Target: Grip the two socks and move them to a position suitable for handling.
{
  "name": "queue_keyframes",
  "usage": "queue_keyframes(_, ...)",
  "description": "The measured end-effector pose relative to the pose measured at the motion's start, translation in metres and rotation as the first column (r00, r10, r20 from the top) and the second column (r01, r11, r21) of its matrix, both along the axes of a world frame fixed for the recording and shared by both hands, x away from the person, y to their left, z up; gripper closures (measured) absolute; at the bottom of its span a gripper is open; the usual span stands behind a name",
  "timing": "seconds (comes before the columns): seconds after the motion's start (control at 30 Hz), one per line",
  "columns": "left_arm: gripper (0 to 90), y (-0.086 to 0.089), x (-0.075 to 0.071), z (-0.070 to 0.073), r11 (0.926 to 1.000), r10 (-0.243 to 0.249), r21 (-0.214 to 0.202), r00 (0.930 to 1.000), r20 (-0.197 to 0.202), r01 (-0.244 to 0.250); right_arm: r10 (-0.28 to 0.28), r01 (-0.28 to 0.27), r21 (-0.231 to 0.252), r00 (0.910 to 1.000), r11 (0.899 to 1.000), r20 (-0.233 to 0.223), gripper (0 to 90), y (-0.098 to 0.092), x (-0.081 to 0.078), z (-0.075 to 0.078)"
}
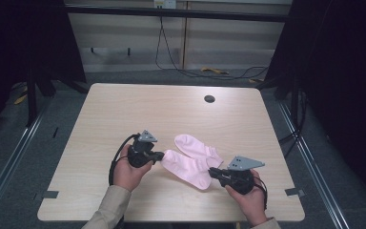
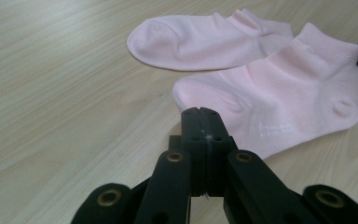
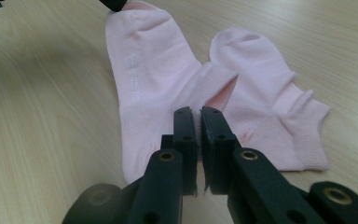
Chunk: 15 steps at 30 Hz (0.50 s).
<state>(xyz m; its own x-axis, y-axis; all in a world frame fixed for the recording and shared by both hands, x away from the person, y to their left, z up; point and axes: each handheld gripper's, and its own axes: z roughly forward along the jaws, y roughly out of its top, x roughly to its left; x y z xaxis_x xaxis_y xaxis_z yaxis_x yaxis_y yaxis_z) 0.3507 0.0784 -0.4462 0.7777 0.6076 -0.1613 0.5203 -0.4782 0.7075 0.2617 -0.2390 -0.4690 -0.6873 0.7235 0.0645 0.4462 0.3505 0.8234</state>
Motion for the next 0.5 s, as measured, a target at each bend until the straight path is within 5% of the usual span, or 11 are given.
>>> queue_keyframes(0.5,89.8,-0.011,0.014,0.004,0.9998,-0.016,0.009,0.9997,0.018,0.015,-0.021,0.021,0.022,0.9998,1.000,0.003,85.4,-0.010,0.007,0.005)
